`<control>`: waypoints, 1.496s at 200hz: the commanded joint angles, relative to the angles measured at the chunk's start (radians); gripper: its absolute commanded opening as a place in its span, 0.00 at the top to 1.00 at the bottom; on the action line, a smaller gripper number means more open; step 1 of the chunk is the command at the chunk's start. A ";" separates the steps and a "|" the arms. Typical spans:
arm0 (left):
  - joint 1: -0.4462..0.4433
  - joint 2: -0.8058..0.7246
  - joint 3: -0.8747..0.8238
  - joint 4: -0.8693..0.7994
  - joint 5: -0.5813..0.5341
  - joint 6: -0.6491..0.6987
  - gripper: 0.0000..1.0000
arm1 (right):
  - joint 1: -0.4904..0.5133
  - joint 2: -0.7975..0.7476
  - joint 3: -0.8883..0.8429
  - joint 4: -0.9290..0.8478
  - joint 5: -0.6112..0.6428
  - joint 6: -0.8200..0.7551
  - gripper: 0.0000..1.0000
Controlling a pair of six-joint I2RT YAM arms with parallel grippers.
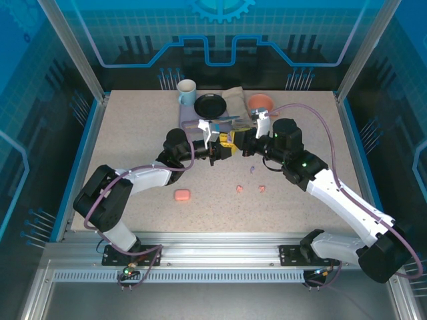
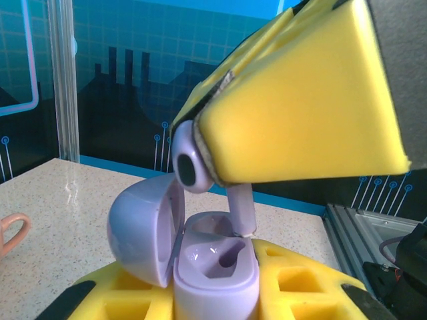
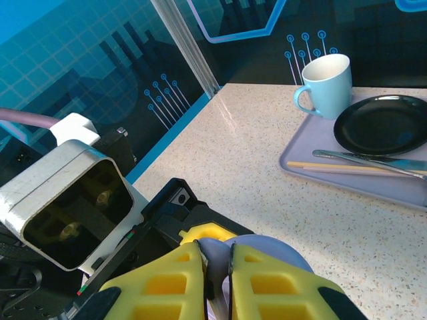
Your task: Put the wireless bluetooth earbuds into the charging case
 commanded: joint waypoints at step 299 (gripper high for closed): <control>-0.008 -0.049 0.023 -0.055 0.028 0.043 1.00 | -0.091 -0.057 0.131 -0.298 0.058 0.133 0.38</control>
